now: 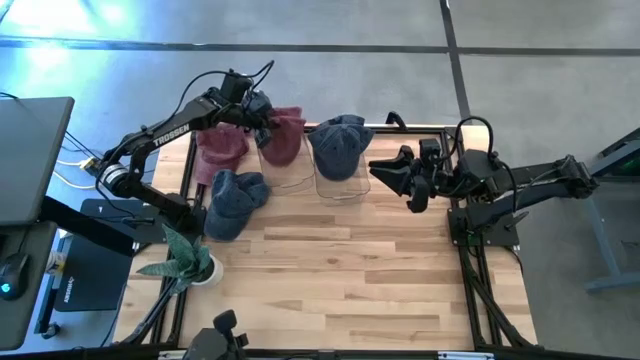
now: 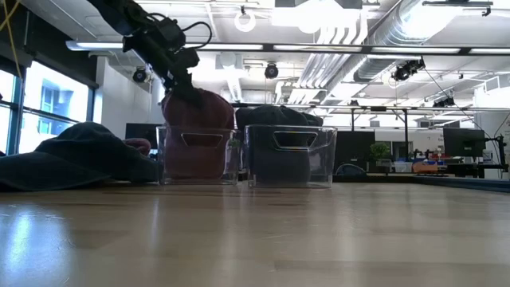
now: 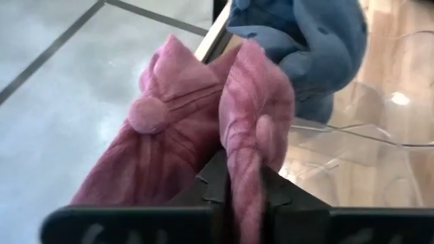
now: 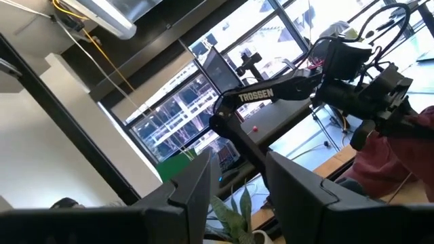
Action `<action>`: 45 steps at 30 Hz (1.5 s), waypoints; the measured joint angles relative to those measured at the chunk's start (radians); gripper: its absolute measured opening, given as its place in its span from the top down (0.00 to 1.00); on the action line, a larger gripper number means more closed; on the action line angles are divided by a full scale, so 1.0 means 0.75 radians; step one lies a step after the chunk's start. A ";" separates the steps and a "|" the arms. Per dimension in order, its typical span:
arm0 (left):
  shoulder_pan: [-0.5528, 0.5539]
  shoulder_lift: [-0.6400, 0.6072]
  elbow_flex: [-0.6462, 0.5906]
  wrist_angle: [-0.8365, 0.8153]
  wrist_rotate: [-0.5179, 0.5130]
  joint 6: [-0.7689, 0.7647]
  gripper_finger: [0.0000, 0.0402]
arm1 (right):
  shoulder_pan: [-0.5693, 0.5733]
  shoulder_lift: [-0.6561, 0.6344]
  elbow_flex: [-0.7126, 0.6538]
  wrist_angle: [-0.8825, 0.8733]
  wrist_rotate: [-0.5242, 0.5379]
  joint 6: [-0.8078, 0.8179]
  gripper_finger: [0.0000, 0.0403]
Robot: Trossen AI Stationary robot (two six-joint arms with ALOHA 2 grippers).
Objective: Pick & Place hat
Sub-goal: Put the bottom red cap into the left bin
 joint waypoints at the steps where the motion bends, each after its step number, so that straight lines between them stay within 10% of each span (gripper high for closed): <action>1: 0.000 0.000 0.000 -0.004 0.013 -0.005 0.90 | 0.000 0.000 0.000 0.000 -0.003 0.000 0.66; 11: 0.000 -0.058 0.054 -0.201 0.000 -0.045 0.62 | 0.000 0.000 0.000 -0.038 -0.075 0.000 0.66; 24: -0.110 -0.118 0.273 -0.545 0.037 -0.184 0.61 | 0.001 0.000 0.000 -0.083 -0.236 -0.052 0.66; 29: -0.253 -0.097 0.225 -0.495 -0.011 -0.237 0.65 | 0.001 0.000 0.000 -0.099 -0.247 -0.109 0.66; 39: -0.301 0.066 0.195 -0.152 -0.583 -0.352 0.84 | 0.001 0.000 0.000 -0.115 -0.314 -0.109 0.66; 45: -0.278 0.104 0.194 0.004 -0.591 -0.375 0.91 | 0.025 0.000 0.000 -0.114 -0.329 -0.106 0.66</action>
